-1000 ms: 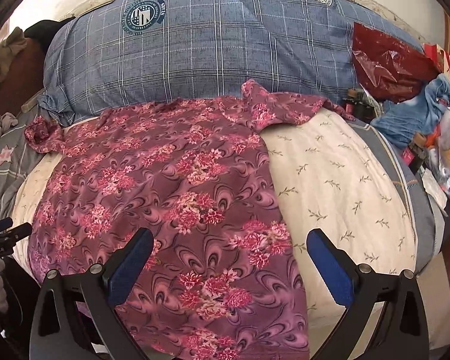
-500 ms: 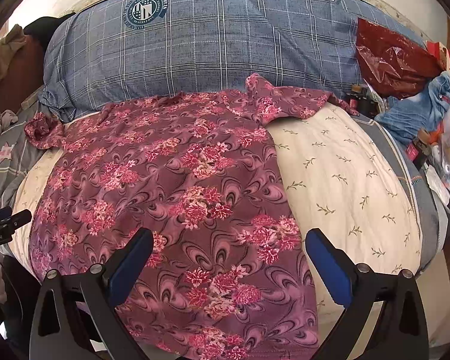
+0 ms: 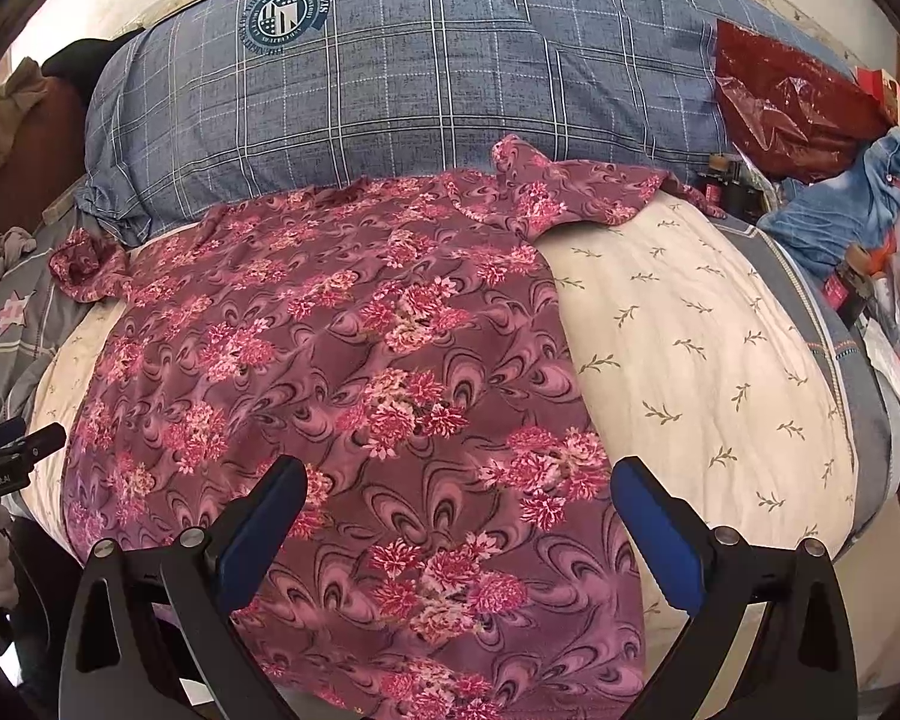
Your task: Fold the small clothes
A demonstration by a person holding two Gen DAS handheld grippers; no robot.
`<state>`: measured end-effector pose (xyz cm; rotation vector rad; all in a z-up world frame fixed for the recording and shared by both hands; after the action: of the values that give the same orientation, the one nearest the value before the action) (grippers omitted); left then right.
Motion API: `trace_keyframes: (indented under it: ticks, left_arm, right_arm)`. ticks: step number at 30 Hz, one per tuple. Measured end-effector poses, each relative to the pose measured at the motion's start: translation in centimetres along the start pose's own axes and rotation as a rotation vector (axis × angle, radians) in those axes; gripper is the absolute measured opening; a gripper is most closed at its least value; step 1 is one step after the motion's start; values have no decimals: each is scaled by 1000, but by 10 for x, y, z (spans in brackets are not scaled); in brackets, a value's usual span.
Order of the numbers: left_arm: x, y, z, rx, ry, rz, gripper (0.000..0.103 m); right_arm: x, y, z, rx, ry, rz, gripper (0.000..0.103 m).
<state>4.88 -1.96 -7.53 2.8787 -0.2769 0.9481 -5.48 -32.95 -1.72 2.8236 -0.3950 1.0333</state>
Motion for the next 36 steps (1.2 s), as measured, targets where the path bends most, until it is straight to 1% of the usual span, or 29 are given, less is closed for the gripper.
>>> trace_keyframes:
  ticks: [4, 7, 10, 12, 15, 16, 18, 20, 21, 22, 23, 24, 25, 26, 27, 28, 29, 31, 32, 34, 35, 36]
  left_arm:
    - [-2, -3, 3, -5, -22, -6, 103]
    - [3, -17, 8, 25, -52, -15, 103]
    - [11, -42, 10, 54, -71, -70, 103]
    - [13, -56, 11, 61, -83, -107, 103]
    - [5, -66, 20, 69, -143, -132, 103]
    - [-1, -65, 24, 60, -167, -134, 103]
    - [-16, -54, 33, 11, -229, -132, 103]
    - [-34, -31, 40, -76, -301, -106, 103]
    - [-42, -18, 42, -119, -334, -86, 96]
    - [-47, -10, 43, -117, -344, -62, 90]
    - [-46, -5, 42, -87, -317, -23, 83]
    - [-42, 3, 38, -92, -293, 18, 60]
    - [-38, 7, 34, -108, -284, 30, 24]
    - [-32, 9, 30, -133, -294, 16, 10]
    - [-28, 7, 28, -149, -302, -5, 5]
    - [-22, 2, 24, -175, -300, -47, 3]
    - [-16, -6, 19, -185, -286, -84, 3]
    - [-10, -18, 14, -177, -275, -106, 3]
    - [-12, -26, 16, -154, -280, -116, 3]
    - [-25, -33, 28, -134, -318, -125, 3]
    - [-36, -36, 36, -119, -350, -128, 3]
    - [-40, -35, 41, -114, -360, -127, 3]
  right_arm:
    - [-3, 10, 3, 0, -10, 33, 101]
    - [-2, 32, 8, -15, -23, 91, 101]
    - [-6, 57, 17, -49, -53, 136, 101]
    - [-11, 71, 25, -70, -82, 155, 101]
    - [-22, 85, 38, -86, -126, 166, 101]
    - [-26, 86, 42, -84, -143, 168, 101]
    - [-36, 83, 52, -43, -185, 182, 98]
    - [-47, 74, 59, 19, -223, 193, 87]
    - [-49, 72, 58, 6, -211, 175, 86]
    - [-49, 69, 56, -1, -191, 148, 81]
    - [-49, 67, 54, 2, -180, 128, 60]
    - [-47, 65, 51, 0, -166, 104, 46]
    - [-46, 63, 50, 15, -166, 96, 13]
    - [-44, 62, 46, 51, -168, 102, 4]
    - [-39, 62, 39, 81, -154, 120, 4]
    - [-34, 63, 31, 109, -138, 133, 4]
    - [-26, 64, 16, 152, -100, 148, 4]
    - [-19, 68, -1, 162, -58, 159, 4]
    - [-20, 73, -5, 154, -49, 166, 4]
    - [-30, 79, 4, 137, -82, 184, 4]
    - [-38, 83, 17, 121, -118, 196, 4]
    - [-51, 85, 31, 104, -170, 207, 4]
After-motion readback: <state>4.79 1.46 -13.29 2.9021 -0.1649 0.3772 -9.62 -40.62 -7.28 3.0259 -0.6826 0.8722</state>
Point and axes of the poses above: each gripper's, at about its wrist camera, not at the fingertips, and z roughly the way its jaws point, y to its right, x to its top, the point moved 9 cm from there along z, roughly the way its jaws point, and after that the axes turned 3 degrees about -x, right-handed, at the moved point
